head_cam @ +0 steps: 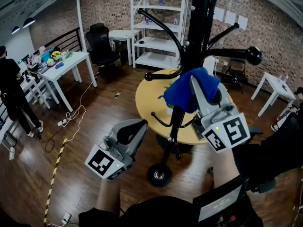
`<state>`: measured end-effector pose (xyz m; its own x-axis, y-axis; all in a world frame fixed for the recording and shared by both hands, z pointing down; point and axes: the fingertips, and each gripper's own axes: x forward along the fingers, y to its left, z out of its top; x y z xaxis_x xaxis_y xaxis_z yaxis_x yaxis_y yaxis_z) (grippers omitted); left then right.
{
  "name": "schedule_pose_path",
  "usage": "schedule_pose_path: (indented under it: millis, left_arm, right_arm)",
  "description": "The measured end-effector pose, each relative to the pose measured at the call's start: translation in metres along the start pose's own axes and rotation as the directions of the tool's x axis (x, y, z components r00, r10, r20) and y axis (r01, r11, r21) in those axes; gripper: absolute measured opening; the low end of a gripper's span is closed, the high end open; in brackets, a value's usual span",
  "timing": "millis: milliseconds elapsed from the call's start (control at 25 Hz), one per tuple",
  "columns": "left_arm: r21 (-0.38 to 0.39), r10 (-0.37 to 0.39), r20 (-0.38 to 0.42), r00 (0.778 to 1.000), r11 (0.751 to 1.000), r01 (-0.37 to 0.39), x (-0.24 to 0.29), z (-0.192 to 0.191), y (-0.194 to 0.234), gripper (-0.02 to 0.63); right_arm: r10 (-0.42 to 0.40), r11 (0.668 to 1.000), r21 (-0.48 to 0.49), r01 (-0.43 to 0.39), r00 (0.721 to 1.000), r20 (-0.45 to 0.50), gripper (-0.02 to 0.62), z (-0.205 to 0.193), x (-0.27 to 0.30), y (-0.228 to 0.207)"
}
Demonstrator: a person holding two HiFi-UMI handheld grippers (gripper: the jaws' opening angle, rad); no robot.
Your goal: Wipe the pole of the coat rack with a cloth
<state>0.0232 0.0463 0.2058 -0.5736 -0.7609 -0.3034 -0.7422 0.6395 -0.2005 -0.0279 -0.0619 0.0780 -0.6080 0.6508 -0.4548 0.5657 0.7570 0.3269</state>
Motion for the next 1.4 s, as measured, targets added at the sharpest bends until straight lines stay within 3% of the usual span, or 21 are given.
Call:
schedule_pose_path:
  millis: [120, 240, 320, 440, 560, 720, 880, 1080, 1240, 1400]
  left_arm:
    - [-0.002, 0.019, 0.034, 0.999, 1.0, -0.019, 0.0, 0.01, 0.004, -0.006]
    - [0.029, 0.024, 0.011, 1.0, 0.999, -0.024, -0.001, 0.008, 0.01, -0.006]
    - [0.047, 0.025, -0.014, 1.0, 0.999, -0.024, -0.002, 0.003, 0.013, -0.006]
    - [0.049, 0.023, 0.02, 1.0, 0.998, -0.024, 0.001, 0.009, 0.014, -0.006]
    - [0.032, 0.034, 0.015, 0.999, 0.999, -0.035, 0.001, 0.008, 0.015, -0.006]
    - [0.022, 0.016, -0.014, 1.0, 1.0, -0.015, 0.0, -0.003, 0.009, -0.006]
    - [-0.002, 0.011, -0.02, 1.0, 1.0, -0.011, 0.003, -0.01, 0.005, -0.006]
    - [-0.031, 0.002, -0.037, 0.999, 1.0, -0.004, 0.009, -0.021, 0.003, -0.006]
    - [-0.061, -0.007, -0.039, 0.999, 0.998, 0.005, 0.015, -0.029, -0.004, -0.006]
    - [-0.083, -0.016, -0.032, 0.999, 0.997, 0.013, 0.022, -0.03, -0.009, -0.006]
  right_arm:
    - [0.027, 0.999, -0.038, -0.025, 0.998, 0.054, 0.021, 0.031, 0.012, -0.002]
    - [0.062, 0.995, -0.082, -0.055, 0.995, 0.08, 0.021, 0.048, 0.018, 0.004]
    - [0.063, 0.994, -0.099, -0.052, 0.992, 0.109, 0.021, 0.058, 0.016, 0.007]
    - [0.06, 0.991, -0.125, -0.041, 0.986, 0.152, 0.021, 0.073, 0.012, 0.012]
    - [0.017, 0.992, -0.126, 0.001, 0.99, 0.14, 0.021, 0.068, 0.008, 0.007]
    - [-0.042, 0.998, -0.043, 0.043, 0.999, 0.015, 0.021, 0.018, 0.006, -0.006]
    - [-0.021, 0.999, -0.033, 0.019, 0.998, -0.061, 0.021, -0.03, -0.002, 0.007]
    - [-0.007, 0.997, 0.076, 0.017, 0.992, -0.126, 0.021, -0.079, -0.027, 0.02]
    - [0.046, 0.986, 0.168, -0.005, 0.97, -0.24, 0.021, -0.134, -0.057, 0.039]
    - [0.09, 0.97, 0.242, -0.001, 0.929, -0.358, 0.021, -0.188, -0.08, 0.061]
